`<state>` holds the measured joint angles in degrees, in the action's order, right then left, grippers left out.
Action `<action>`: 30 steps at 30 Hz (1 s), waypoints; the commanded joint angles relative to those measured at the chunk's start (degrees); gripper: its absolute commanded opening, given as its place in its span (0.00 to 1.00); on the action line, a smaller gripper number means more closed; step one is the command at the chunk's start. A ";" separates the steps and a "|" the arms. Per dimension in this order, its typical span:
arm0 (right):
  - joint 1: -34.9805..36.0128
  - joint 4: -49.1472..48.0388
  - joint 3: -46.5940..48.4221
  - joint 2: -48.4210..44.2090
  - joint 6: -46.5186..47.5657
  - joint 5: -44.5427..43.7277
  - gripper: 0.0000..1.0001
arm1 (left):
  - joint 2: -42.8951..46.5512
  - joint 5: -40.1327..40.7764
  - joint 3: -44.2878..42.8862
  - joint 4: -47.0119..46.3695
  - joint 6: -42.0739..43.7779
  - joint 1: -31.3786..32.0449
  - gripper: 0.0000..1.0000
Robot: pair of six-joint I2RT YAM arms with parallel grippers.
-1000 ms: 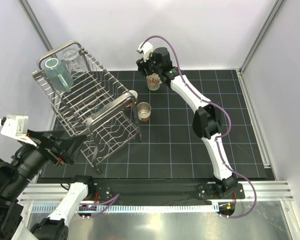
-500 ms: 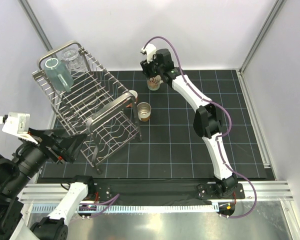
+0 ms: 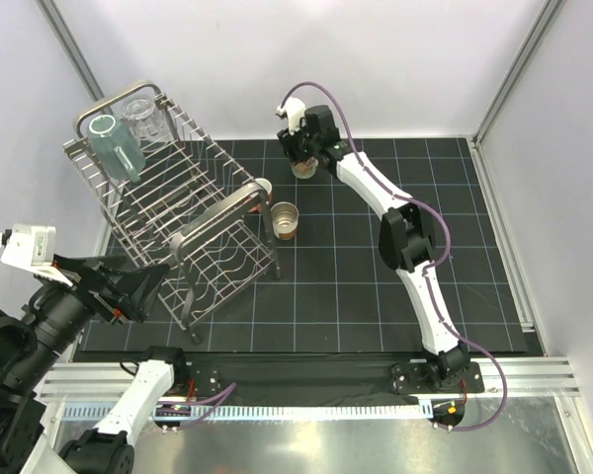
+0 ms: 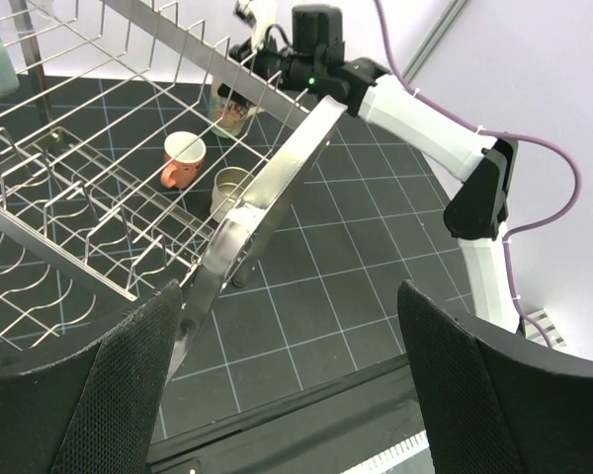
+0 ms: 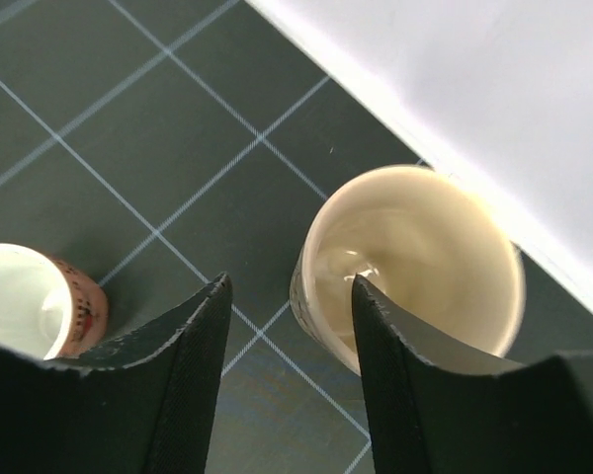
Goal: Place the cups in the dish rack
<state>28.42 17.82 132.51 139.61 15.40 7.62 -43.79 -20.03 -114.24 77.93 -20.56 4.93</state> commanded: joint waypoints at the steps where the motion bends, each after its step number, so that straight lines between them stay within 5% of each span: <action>1: 0.40 -1.83 1.44 2.06 1.65 -0.50 0.53 | 0.20 1.13 -1.34 7.32 0.08 0.34 0.86; 13: 0.40 -2.09 1.88 4.88 4.72 -1.03 0.42 | 0.99 2.80 -1.69 9.17 0.08 0.52 0.86; 27: 0.49 -4.03 1.61 6.03 7.10 -1.90 0.04 | 1.34 4.48 -3.01 9.87 -1.68 1.14 0.86; 30: 0.49 -4.81 1.18 4.45 5.79 -3.22 0.04 | 1.16 4.30 -2.66 8.74 -2.29 1.31 0.83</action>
<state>28.71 15.57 132.97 144.92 21.87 5.50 -42.83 -16.03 -116.46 77.93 -22.11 5.89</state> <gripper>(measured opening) 0.246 0.844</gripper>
